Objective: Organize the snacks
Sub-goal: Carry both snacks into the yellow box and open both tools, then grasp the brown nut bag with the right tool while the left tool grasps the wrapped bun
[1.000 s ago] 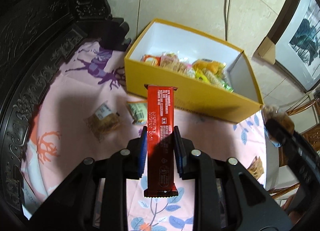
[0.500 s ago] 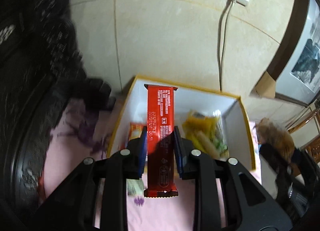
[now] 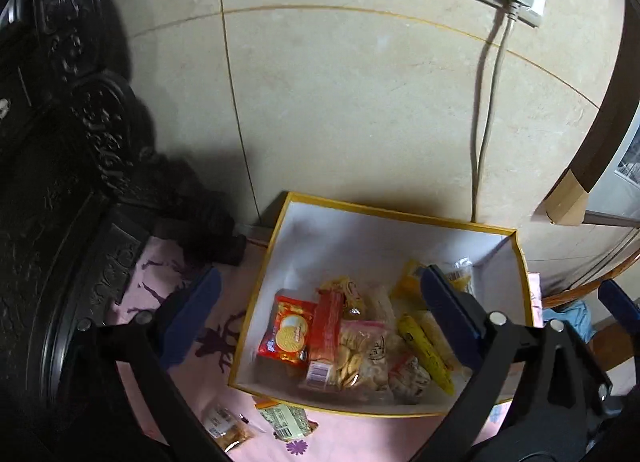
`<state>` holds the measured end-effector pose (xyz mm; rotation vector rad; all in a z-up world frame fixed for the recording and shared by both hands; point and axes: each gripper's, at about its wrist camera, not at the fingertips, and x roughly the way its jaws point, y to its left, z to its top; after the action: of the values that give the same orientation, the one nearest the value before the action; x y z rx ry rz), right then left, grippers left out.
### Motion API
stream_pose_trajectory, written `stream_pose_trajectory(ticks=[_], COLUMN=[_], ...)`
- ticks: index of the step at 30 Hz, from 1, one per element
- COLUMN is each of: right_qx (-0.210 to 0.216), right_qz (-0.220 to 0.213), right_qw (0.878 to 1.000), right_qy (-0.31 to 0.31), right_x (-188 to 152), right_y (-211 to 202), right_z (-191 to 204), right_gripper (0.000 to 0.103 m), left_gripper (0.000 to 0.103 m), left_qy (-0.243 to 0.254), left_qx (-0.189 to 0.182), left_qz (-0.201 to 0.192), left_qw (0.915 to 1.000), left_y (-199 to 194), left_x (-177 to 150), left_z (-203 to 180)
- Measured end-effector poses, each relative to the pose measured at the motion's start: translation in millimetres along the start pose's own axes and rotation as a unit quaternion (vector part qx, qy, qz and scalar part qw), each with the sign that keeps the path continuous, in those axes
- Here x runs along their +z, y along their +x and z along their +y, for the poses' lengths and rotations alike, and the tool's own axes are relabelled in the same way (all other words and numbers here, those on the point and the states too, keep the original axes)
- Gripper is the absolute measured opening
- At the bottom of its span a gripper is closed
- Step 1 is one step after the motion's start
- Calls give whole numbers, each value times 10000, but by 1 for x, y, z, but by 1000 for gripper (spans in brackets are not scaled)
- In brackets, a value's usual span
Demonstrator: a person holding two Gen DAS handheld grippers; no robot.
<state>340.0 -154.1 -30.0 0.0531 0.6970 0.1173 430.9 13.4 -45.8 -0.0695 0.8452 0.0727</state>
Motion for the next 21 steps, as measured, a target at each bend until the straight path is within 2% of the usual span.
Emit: stream_pose_trajectory(ticks=[7,10,13,17,21], right_qx=[120,63,-335,-710,-450], right_qz=[401,813,1478,2166,2420], right_qw=[9991,9967,9884,9732,9626], right_qy=[15,-17,-119,315,1128], right_x=[-14,-42,-92,-170,-228], right_y=[-3,-13,-19,-38,-58], right_z=[-15,-35,-65,-123,-151], right_gripper=[101,101,101,101,101], left_gripper=[101,101,101,101,101], left_qy=[-302,-349,-511,-649,-683], left_qx=[-43,-3,-46,-114,-238], left_qz=[84,58,165,593,1152], left_qw=[9995,9994,9985,9961,9907], left_y=[-11,-25,-37,-44,-46], left_x=[-15,-37,-74,-138,-196], left_z=[25,35,50,65,76])
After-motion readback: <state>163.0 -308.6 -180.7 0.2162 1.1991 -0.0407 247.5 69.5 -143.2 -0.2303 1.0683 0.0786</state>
